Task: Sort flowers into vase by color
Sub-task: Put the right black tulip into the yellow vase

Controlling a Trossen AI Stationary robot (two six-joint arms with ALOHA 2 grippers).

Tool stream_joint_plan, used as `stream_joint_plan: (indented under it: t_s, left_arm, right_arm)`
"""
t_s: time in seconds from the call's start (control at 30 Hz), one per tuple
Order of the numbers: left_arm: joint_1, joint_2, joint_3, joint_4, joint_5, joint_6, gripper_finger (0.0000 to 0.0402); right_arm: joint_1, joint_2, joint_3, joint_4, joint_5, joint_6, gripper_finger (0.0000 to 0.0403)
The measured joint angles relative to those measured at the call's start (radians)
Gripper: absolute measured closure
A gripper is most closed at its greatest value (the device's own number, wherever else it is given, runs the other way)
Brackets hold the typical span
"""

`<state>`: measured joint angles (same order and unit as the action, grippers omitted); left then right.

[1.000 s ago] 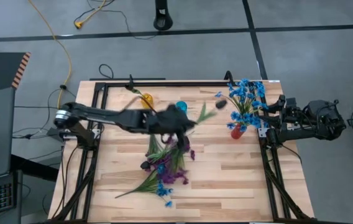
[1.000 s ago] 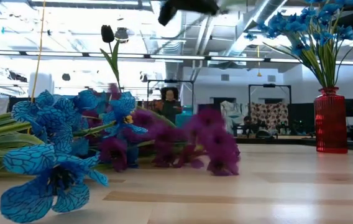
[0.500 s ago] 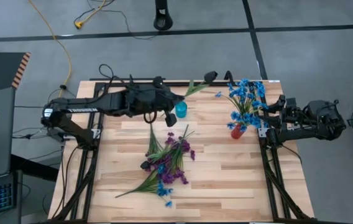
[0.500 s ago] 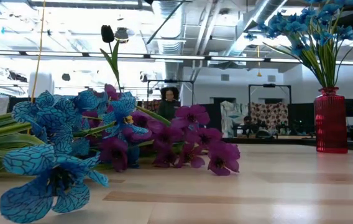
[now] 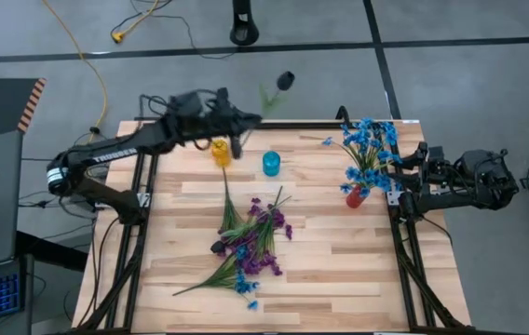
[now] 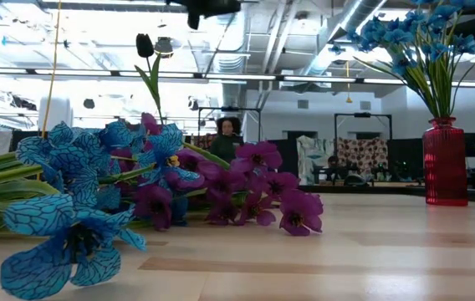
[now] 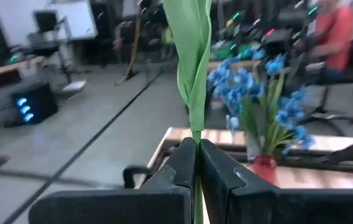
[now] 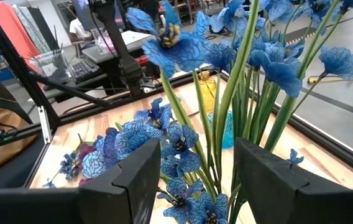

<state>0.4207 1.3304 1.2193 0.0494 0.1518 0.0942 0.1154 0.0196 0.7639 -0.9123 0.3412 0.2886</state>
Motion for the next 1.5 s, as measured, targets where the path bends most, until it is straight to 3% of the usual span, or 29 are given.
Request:
stream_joint_plan:
  t_s: [0.27, 0.6, 1.07, 1.5]
  left_arm:
    - [0.293, -0.036, -0.125, 0.261, 0.352, -0.09, 0.0401]
    - [0.497, 0.02, -0.267, 0.504, 0.601, -0.178, 0.0401]
    - [0.542, 0.031, -0.473, 0.676, 0.66, -0.184, 0.0401]
    - [0.551, 0.031, -0.485, 0.681, 0.714, -0.166, 0.0401]
  right_arm:
    - [0.0, 0.0, 0.0, 0.0, 0.0, 0.0, 0.0169]
    - [0.0, 0.0, 0.0, 0.001, 0.0, 0.0, 0.0169]
    - [0.0, 0.0, 0.0, 0.001, 0.0, 0.0, 0.0169]
    - [0.0, 0.0, 0.0, 0.001, 0.0, 0.0, 0.0169]
